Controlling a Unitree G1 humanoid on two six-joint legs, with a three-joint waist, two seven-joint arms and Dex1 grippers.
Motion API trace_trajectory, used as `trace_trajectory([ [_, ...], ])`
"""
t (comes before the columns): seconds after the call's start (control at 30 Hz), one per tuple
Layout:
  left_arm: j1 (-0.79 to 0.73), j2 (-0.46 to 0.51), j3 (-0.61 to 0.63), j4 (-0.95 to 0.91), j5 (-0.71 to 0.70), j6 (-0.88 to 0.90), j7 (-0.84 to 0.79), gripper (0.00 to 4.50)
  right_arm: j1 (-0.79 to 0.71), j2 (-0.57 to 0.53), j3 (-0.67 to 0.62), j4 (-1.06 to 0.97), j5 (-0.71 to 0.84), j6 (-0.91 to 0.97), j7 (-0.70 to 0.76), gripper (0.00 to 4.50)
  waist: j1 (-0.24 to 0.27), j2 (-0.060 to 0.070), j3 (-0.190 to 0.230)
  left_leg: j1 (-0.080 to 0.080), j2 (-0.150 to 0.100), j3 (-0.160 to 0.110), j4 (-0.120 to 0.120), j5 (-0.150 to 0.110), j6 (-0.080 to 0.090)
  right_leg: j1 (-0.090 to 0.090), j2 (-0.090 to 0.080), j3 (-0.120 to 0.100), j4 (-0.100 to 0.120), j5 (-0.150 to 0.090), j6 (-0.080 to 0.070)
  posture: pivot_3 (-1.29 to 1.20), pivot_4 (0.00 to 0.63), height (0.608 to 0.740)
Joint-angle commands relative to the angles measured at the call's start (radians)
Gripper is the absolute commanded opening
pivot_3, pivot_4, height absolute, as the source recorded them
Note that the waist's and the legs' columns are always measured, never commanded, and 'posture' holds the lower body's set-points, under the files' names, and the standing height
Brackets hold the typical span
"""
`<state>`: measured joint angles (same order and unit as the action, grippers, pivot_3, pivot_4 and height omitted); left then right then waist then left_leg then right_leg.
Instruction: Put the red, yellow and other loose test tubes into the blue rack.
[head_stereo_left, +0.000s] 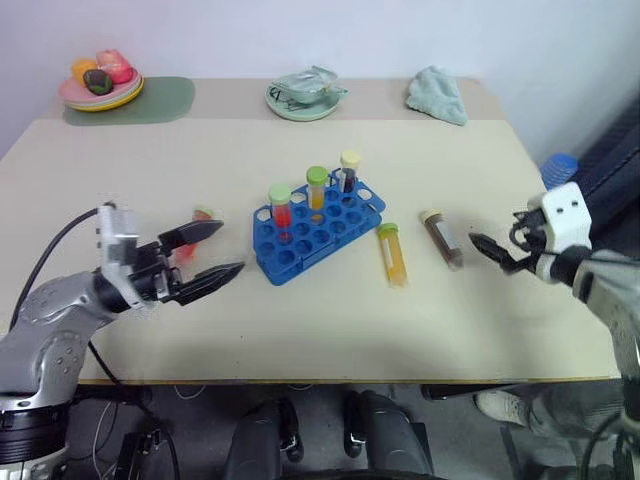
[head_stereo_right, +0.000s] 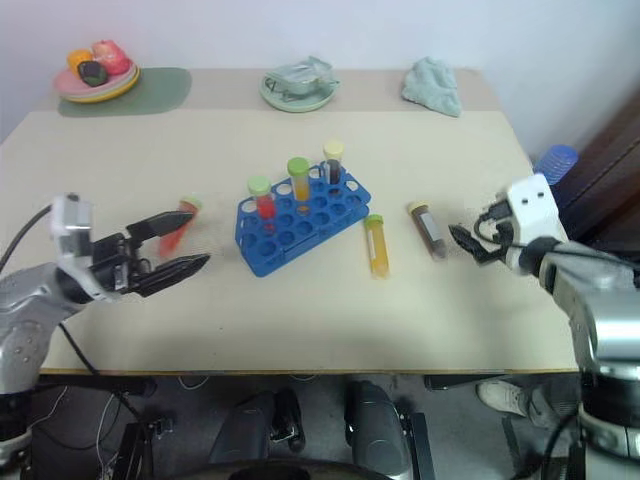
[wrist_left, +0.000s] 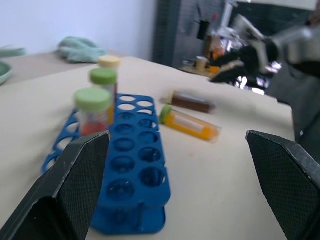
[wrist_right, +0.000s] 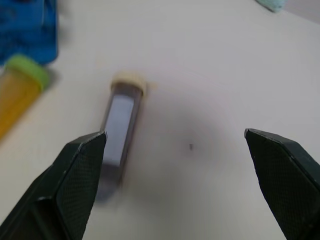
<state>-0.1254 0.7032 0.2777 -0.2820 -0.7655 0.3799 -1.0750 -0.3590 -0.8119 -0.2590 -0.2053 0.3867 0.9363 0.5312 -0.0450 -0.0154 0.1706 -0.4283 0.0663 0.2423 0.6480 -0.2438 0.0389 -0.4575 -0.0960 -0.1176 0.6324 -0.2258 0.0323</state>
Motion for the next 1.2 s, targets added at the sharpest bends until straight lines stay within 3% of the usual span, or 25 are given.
trace_trajectory([
  [0.03,-0.040,-0.003,-0.032,-0.032,0.040,-0.042,-0.002,4.48,-0.130,-0.024,0.030,0.079,0.031,0.134,0.016,4.50,0.001,0.000,0.000,-0.001,0.000,0.000,0.000,0.000,0.000,0.000,0.000,0.000,0.000,0.000,0.000,0.00,0.150,0.740],
  [0.33,-0.056,0.005,-0.085,-0.015,0.096,-0.081,-0.037,4.48,-0.468,0.024,0.148,0.248,0.087,0.494,0.025,4.50,-0.002,0.000,0.000,-0.001,0.000,0.001,0.002,0.001,0.002,-0.001,0.000,0.000,0.003,0.002,0.003,0.00,0.150,0.740],
  [0.53,-0.053,0.008,-0.097,-0.005,0.106,-0.083,-0.063,4.48,-0.595,0.028,0.274,0.335,0.074,0.588,0.038,4.50,0.000,0.000,0.000,-0.001,0.000,0.001,0.002,0.000,0.000,-0.002,0.000,0.000,0.003,0.002,0.004,0.00,0.150,0.740],
  [0.77,-0.054,0.010,-0.106,-0.003,0.107,-0.068,-0.076,4.48,-0.623,0.010,0.448,0.451,0.030,0.519,0.103,4.50,0.000,0.000,0.000,-0.002,0.000,0.001,0.002,0.000,0.001,-0.002,0.000,-0.001,0.003,0.002,0.004,0.00,0.150,0.740],
  [1.2,0.004,0.005,-0.092,-0.046,0.095,-0.050,-0.047,4.48,-0.743,0.092,0.562,0.824,-0.127,0.276,0.204,4.50,-0.007,0.000,0.000,-0.002,0.001,0.002,0.004,0.001,0.001,-0.003,0.000,-0.001,0.008,0.003,0.005,0.00,0.150,0.740],
])
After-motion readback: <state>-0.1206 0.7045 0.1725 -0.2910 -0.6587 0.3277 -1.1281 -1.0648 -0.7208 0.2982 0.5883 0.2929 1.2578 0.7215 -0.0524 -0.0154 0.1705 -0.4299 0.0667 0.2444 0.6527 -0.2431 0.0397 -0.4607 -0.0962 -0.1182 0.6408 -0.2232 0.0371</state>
